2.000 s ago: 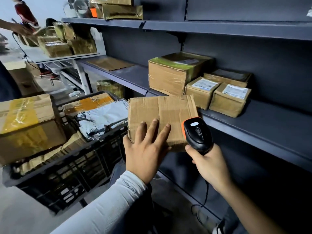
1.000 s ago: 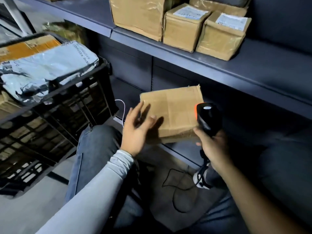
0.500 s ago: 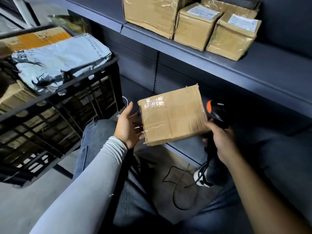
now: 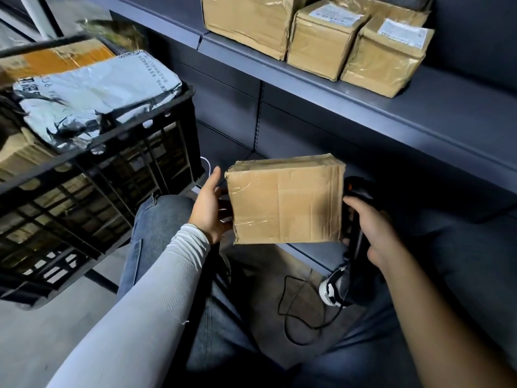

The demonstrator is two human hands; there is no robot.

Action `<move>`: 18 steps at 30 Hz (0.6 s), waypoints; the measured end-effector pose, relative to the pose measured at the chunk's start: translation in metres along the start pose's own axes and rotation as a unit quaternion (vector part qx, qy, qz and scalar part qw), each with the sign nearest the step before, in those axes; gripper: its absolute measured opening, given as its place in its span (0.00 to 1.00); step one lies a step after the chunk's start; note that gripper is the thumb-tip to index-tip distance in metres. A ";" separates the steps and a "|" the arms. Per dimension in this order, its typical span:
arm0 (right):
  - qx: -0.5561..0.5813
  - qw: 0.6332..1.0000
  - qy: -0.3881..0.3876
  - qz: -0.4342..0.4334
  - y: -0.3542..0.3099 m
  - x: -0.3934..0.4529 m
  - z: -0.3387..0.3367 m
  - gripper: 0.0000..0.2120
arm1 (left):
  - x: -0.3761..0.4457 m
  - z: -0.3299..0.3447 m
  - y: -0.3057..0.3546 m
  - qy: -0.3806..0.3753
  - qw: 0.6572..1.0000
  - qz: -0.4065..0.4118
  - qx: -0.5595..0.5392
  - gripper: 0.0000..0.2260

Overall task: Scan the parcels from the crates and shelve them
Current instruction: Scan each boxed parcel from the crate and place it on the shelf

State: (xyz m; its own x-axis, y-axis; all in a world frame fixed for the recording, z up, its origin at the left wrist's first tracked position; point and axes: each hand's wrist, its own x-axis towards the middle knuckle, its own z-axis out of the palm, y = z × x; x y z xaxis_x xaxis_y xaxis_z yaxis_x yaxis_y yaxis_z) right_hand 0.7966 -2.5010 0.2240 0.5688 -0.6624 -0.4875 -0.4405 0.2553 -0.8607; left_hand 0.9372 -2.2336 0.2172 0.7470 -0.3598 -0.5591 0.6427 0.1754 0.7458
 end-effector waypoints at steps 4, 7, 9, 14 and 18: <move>0.014 0.999 -0.021 0.020 0.000 0.002 -0.001 0.14 | -0.001 0.003 0.000 -0.006 1.000 0.024 0.009 0.13; 0.016 0.999 -0.022 0.024 0.000 0.003 0.001 0.27 | 0.000 0.003 0.000 -0.005 0.999 0.022 0.024 0.10; 0.017 0.999 -0.025 0.026 -0.001 0.002 0.000 0.36 | 0.001 0.001 -0.001 -0.017 1.000 0.018 0.019 0.10; 0.024 1.000 -0.008 0.014 -0.003 0.009 -0.009 0.35 | 0.001 -0.001 0.001 -0.043 0.999 -0.012 0.002 0.10; 0.009 1.000 0.008 0.013 -0.004 0.008 -0.012 0.33 | -0.001 -0.001 0.001 -0.055 0.998 -0.036 0.015 0.12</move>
State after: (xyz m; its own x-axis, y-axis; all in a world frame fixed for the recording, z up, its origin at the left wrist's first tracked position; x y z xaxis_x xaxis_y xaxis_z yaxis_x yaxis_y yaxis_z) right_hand 0.7946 -2.5162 0.2250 0.5458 -0.6666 -0.5077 -0.4425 0.2852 -0.8502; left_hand 0.9373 -2.2320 0.2174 0.6741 -0.4697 -0.5701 0.6877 0.1174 0.7164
